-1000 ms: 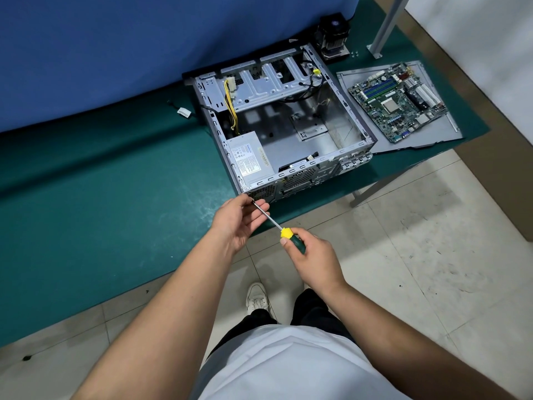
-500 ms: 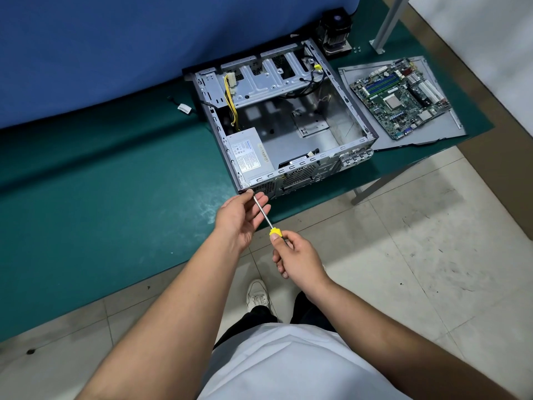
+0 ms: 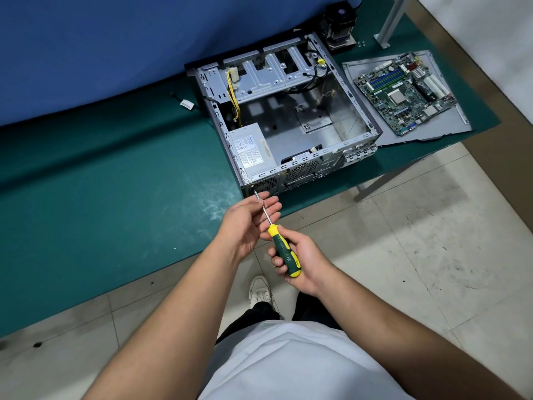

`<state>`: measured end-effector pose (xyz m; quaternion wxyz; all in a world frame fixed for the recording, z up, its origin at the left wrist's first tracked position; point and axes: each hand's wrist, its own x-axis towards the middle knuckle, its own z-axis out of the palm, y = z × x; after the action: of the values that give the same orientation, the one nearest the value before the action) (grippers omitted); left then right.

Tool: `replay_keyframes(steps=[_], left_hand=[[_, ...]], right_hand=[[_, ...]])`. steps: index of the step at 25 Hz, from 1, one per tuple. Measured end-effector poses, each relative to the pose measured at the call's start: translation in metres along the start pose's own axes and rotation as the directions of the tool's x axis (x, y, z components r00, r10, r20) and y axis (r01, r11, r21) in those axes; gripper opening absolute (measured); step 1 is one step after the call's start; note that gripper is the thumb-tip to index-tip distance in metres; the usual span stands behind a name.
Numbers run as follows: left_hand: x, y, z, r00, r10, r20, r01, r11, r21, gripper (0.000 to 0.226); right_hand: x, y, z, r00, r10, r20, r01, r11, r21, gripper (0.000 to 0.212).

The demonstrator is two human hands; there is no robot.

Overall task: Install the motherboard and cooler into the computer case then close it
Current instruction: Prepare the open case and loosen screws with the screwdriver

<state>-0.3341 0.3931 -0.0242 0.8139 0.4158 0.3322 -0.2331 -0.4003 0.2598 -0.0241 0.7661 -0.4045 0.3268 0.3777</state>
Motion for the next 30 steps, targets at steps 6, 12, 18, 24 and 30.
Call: replay_keyframes(steps=[6, 12, 18, 24, 30], left_hand=[[0.002, 0.004, 0.005, 0.980, 0.097, -0.172, -0.071, 0.986, 0.151, 0.020], [0.001, 0.005, 0.007, 0.992, 0.066, -0.104, -0.045, 0.981, 0.187, 0.011], [-0.005, 0.012, -0.006, 0.997, 0.076, -0.012, -0.071, 0.972, 0.224, 0.028], [0.000, 0.002, 0.009, 0.958, 0.235, -0.167, -0.145, 0.893, 0.426, 0.035], [-0.006, 0.009, -0.006, 0.997, 0.068, 0.043, -0.075, 0.980, 0.183, 0.034]], right_hand=[[0.001, 0.019, -0.001, 0.955, -0.274, -0.109, 0.256, 0.954, -0.154, 0.021], [-0.002, 0.014, 0.003, 0.979, -0.115, -0.167, 0.102, 0.991, -0.085, 0.034], [-0.001, 0.013, 0.006, 0.989, -0.097, -0.116, 0.091, 0.994, -0.058, 0.033], [-0.001, 0.023, 0.006, 0.962, -0.234, -0.141, 0.219, 0.969, -0.113, 0.018], [0.000, 0.012, 0.005, 0.994, -0.049, -0.094, 0.045, 0.998, -0.046, 0.035]])
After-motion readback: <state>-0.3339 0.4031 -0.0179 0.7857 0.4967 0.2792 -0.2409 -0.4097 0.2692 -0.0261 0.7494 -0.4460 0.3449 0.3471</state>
